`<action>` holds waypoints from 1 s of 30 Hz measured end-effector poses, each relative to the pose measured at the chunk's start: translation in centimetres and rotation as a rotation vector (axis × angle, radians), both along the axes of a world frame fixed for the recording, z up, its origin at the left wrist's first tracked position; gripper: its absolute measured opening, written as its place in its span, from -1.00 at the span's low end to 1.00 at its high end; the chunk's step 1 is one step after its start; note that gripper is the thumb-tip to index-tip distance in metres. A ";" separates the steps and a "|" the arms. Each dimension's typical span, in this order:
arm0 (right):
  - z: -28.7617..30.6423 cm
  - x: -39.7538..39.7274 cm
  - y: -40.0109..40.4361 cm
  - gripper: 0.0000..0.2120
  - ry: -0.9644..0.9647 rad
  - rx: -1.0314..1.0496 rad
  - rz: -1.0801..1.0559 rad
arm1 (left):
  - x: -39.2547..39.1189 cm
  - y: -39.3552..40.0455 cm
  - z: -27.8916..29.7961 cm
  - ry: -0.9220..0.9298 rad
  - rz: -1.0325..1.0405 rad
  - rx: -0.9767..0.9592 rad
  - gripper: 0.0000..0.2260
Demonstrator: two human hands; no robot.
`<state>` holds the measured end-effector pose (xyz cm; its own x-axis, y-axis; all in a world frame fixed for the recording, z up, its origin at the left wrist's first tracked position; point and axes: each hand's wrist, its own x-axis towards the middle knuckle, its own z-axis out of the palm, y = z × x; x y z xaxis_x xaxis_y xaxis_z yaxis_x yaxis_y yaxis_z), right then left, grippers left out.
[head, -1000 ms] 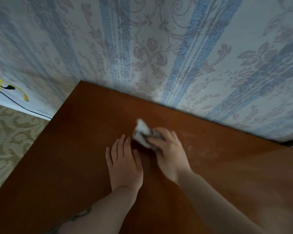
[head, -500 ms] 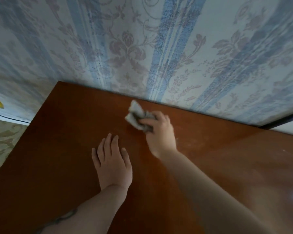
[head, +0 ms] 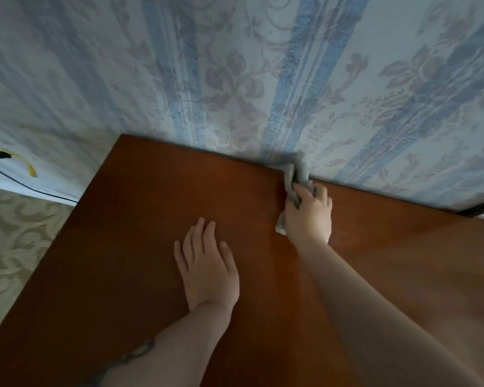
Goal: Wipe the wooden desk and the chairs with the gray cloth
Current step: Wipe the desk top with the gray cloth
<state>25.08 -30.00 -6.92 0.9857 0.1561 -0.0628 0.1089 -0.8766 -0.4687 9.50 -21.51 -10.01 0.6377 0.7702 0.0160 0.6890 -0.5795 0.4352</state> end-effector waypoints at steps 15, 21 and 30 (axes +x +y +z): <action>-0.7 -5.0 3.1 -0.55 -0.097 -0.059 0.135 | -6.5 8.8 0.3 0.086 -0.202 -0.026 -0.51; -2.1 -12.7 10.1 -0.55 -0.092 -0.163 0.265 | -6.8 9.5 0.2 0.038 -0.155 -0.031 -0.61; -2.7 -18.9 0.2 -0.62 -0.171 -0.131 -0.179 | -7.0 9.4 0.2 0.054 -0.358 -0.008 -0.61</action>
